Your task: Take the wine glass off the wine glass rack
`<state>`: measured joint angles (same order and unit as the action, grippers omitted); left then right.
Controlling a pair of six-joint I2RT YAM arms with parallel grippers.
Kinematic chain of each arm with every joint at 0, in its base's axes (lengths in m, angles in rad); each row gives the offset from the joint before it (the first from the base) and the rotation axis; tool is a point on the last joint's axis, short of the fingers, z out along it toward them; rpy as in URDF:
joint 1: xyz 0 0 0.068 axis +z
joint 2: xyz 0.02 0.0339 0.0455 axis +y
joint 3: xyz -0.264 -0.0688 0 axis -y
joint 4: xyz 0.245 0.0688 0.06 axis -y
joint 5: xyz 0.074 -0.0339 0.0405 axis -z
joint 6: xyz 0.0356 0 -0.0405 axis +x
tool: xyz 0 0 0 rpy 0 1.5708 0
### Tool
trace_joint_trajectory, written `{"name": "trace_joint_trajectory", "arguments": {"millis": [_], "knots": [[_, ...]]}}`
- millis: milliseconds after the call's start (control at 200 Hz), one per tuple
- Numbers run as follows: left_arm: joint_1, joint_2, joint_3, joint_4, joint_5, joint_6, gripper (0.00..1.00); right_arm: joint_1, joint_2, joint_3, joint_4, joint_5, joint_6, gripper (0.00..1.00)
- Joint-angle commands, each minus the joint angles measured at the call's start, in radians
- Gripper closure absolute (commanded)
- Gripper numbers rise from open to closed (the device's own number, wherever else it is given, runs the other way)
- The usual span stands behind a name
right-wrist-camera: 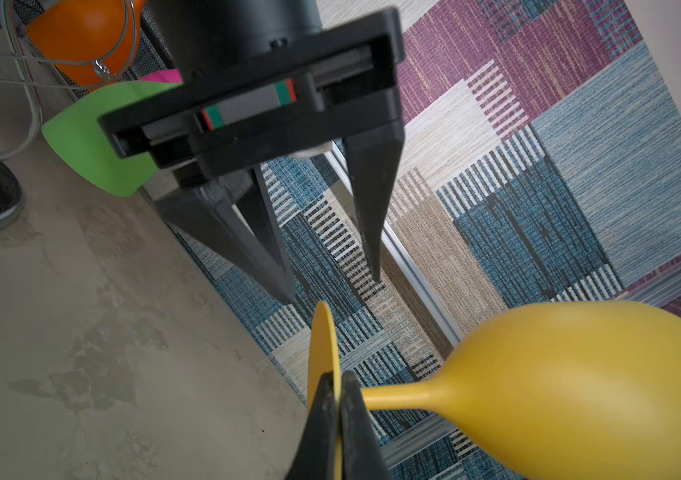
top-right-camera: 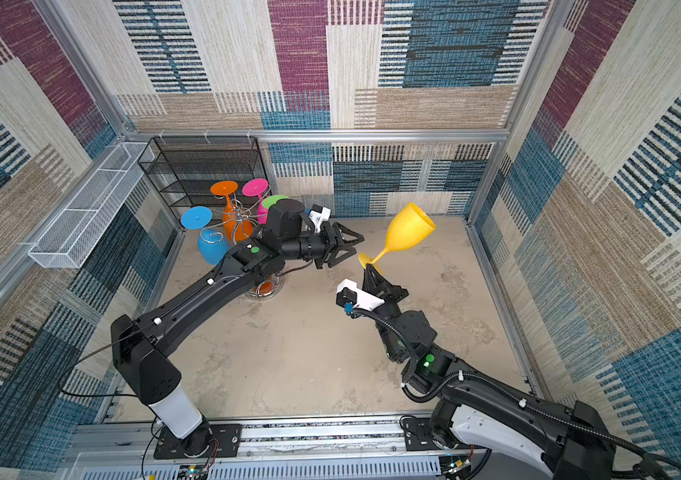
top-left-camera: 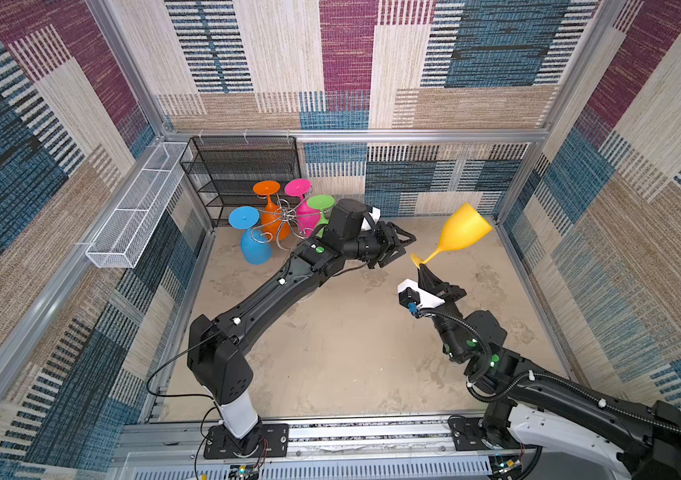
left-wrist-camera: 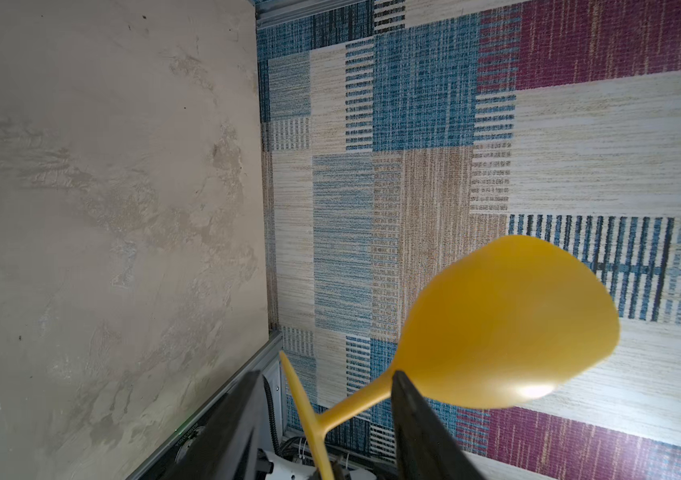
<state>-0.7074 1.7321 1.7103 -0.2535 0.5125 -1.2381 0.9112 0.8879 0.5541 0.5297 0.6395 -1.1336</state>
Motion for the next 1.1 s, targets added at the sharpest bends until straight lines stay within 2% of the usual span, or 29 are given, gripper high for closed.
{"name": "trace_joint_trajectory", "arguments": {"millis": [0,220,556,1097], "knots": [[0.001,0.01,0.027,0.002,0.026,-0.014,0.48,0.006,0.007,-0.003,0.083,0.039,-0.122,1.0],[0.0,0.039,0.043,-0.016,0.04,-0.021,0.51,0.013,0.024,-0.017,0.132,0.058,-0.24,1.0],[-0.012,0.068,0.052,-0.002,0.057,-0.04,0.57,0.015,0.021,-0.021,0.159,0.066,-0.351,1.0],[-0.024,0.086,0.042,0.033,0.058,-0.069,0.62,0.017,0.008,-0.005,0.034,0.03,-0.367,1.0]]}}
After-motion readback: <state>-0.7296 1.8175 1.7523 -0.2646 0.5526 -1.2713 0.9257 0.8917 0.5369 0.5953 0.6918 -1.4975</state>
